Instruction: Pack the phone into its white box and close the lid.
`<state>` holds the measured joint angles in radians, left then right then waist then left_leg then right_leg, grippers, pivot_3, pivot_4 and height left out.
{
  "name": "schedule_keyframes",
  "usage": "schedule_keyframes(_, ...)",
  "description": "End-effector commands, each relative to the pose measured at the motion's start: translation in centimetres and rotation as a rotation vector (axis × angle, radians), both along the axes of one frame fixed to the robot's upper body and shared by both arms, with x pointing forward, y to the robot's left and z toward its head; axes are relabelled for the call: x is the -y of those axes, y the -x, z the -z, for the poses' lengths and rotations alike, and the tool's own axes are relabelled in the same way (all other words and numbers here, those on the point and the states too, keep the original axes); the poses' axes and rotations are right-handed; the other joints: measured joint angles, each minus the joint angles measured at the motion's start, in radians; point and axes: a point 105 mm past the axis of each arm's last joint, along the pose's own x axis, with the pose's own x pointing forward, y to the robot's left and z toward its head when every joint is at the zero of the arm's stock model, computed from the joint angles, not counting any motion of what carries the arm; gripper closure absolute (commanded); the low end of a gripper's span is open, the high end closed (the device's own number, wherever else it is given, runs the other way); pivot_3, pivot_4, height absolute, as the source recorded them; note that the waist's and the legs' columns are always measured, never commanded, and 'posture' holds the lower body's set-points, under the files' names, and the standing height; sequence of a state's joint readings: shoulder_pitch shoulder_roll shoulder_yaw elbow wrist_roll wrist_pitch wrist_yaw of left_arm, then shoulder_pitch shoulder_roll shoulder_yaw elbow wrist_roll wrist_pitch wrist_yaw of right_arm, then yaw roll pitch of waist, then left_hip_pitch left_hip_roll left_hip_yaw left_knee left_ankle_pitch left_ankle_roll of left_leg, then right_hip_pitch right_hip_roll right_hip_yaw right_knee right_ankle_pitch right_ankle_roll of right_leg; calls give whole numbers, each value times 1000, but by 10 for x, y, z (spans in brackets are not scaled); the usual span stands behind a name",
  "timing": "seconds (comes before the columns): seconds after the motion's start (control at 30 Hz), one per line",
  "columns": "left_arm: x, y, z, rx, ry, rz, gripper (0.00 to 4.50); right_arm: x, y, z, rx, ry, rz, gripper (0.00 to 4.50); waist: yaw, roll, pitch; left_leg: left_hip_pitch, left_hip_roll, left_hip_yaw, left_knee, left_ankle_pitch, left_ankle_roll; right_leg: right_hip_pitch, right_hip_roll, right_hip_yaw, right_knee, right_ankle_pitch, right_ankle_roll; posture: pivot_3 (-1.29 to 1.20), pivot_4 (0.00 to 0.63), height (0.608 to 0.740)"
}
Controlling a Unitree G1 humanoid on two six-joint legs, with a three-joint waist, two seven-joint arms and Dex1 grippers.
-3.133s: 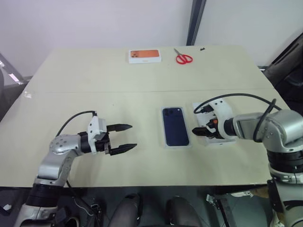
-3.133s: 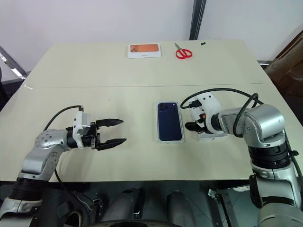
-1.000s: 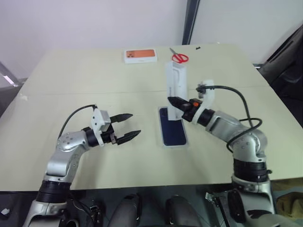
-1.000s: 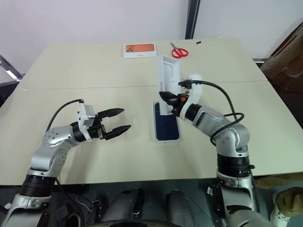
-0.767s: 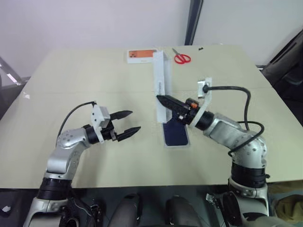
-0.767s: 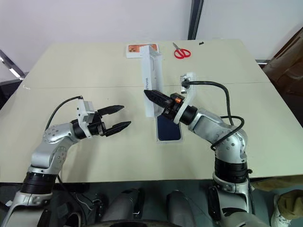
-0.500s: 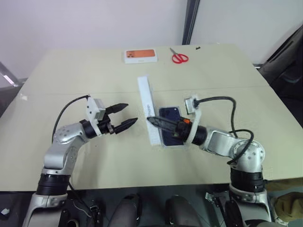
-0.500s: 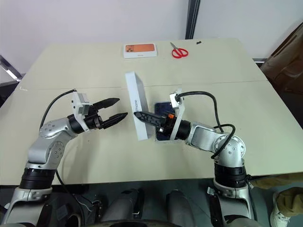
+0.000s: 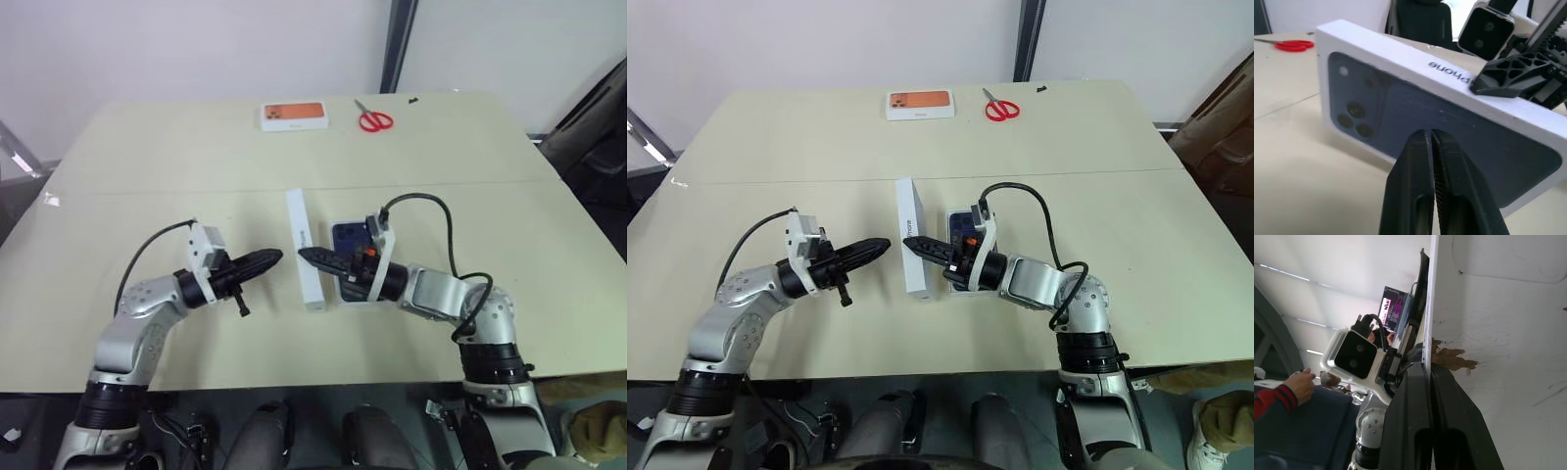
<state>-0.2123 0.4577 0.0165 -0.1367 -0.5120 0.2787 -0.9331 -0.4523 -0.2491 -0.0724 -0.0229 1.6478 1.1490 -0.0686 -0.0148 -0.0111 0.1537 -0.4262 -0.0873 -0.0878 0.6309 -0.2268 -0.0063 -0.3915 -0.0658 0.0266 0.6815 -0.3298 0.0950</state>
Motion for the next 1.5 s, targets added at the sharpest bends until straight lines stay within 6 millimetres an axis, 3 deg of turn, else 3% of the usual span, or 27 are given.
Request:
schedule_keyframes(0.03,18,-3,-6,54,-14,11,4480,3,-1,-4,49,9,5,4500,0,0,0,0,0,0,0,0,0,0,0,0,0,0,0,0,150,734)
schedule_keyframes(0.17,36,-6,-1,41,-7,28,4480,15,-11,-3,69,30,78,4500,0,0,0,0,0,0,0,0,0,0,0,0,0,0,0,0,150,734)
schedule_keyframes(0.2,39,-8,1,38,-4,27,4500,19,-16,-4,66,31,104,4214,0,0,0,0,0,0,0,0,0,0,0,0,0,0,0,0,150,734)
schedule_keyframes(0.27,43,-10,5,33,2,24,4500,23,-19,-3,69,43,119,3620,0,0,0,0,0,0,0,0,0,0,0,0,0,0,0,0,150,734)
schedule_keyframes(0.4,50,-11,10,27,6,33,4500,28,-18,-9,137,82,118,1572,-1,0,0,0,0,0,0,0,0,0,0,0,0,0,0,0,150,734)
schedule_keyframes(0.47,53,-12,11,25,10,39,4500,42,-27,-10,211,178,180,717,-1,0,0,0,0,0,0,0,0,0,0,0,0,0,0,0,150,734)
schedule_keyframes(0.63,64,-15,9,20,30,61,4500,96,-43,-34,336,195,380,717,5,0,0,0,0,0,1,0,0,1,0,0,0,0,0,0,150,734)
schedule_keyframes(0.73,71,-11,12,15,31,86,4500,117,-45,-44,390,208,464,717,3,0,0,0,0,0,1,0,1,1,0,0,0,0,0,0,150,734)
schedule_keyframes(0.83,75,-9,14,16,29,102,4500,123,-48,-43,429,264,517,717,-1,0,0,0,0,1,1,0,1,1,0,0,0,0,0,0,150,734)
schedule_keyframes(0.93,74,-12,13,25,21,90,4500,115,-45,-22,669,621,476,717,0,0,0,0,0,1,0,0,0,1,1,0,0,0,0,0,150,734)
schedule_keyframes(1.0,68,-16,11,33,13,64,4500,115,-44,-13,747,718,474,717,0,0,0,0,0,1,1,0,1,0,1,0,0,0,0,0,150,734)
schedule_keyframes(1.1,54,-25,6,35,13,10,4500,125,-50,-6,771,776,530,2036,2,0,0,0,0,1,2,0,0,1,1,0,0,0,0,0,150,734)
schedule_keyframes(1.27,40,-34,11,-15,-18,-49,4500,121,-54,-7,931,901,487,4485,2,0,0,0,0,1,1,0,0,1,1,0,0,0,0,0,150,734)
schedule_keyframes(1.37,34,-42,30,-125,-61,-109,4500,110,-52,5,1002,981,396,4485,3,0,0,0,0,1,2,0,0,1,1,0,0,0,0,0,150,734)
schedule_keyframes(1.5,43,-44,44,-248,-70,-96,4500,107,-50,24,1024,1082,308,4485,4,0,0,0,0,1,1,0,0,1,1,0,0,0,0,0,150,734)
